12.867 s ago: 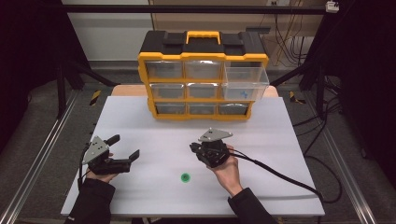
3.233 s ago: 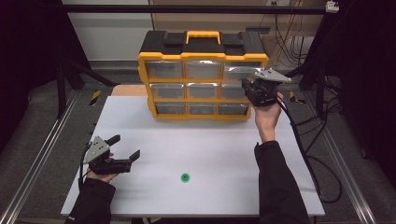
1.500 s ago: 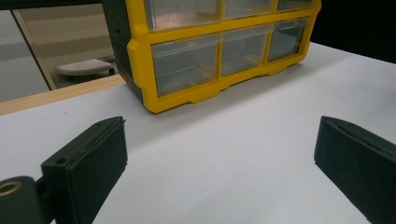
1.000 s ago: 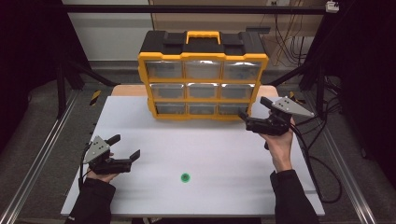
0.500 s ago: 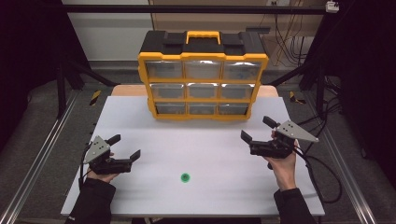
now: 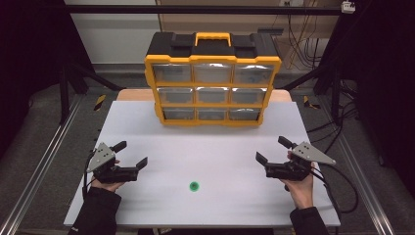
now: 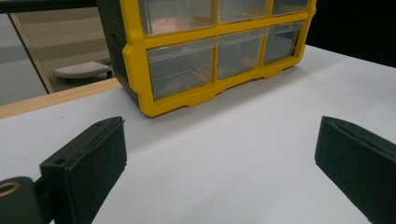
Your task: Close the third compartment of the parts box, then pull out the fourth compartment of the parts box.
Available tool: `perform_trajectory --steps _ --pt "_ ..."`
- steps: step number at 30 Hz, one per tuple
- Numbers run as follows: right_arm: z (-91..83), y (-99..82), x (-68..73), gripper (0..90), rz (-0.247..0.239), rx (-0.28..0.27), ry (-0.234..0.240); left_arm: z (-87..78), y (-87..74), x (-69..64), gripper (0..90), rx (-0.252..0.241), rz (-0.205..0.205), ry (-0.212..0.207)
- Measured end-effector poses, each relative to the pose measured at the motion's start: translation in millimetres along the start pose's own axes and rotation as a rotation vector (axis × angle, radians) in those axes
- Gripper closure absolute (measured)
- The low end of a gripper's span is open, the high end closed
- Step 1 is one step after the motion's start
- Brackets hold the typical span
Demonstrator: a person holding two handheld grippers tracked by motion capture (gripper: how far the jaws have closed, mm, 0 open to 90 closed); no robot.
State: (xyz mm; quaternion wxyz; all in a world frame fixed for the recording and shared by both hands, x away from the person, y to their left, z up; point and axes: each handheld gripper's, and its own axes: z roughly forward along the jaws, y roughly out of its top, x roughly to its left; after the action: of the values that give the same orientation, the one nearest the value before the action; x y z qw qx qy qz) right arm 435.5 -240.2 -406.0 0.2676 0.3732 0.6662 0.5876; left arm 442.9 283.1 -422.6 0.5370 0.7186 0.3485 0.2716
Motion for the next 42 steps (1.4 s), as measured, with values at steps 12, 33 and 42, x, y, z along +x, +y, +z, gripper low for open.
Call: perform_trajectory --steps 12,33,42 --pt "-0.6 -11.3 -0.8 0.0 -0.003 0.024 0.004 2.1 4.6 -7.1 1.2 -0.003 0.022 -0.018" --pt "1.4 -16.3 3.5 0.0 -0.017 0.039 0.045 23.3 48.6 -23.7 1.3 0.005 0.214 -0.063" --pt "1.5 -17.1 4.0 0.0 -0.027 0.043 0.057 34.8 69.7 -27.7 1.4 0.028 0.283 -0.073"
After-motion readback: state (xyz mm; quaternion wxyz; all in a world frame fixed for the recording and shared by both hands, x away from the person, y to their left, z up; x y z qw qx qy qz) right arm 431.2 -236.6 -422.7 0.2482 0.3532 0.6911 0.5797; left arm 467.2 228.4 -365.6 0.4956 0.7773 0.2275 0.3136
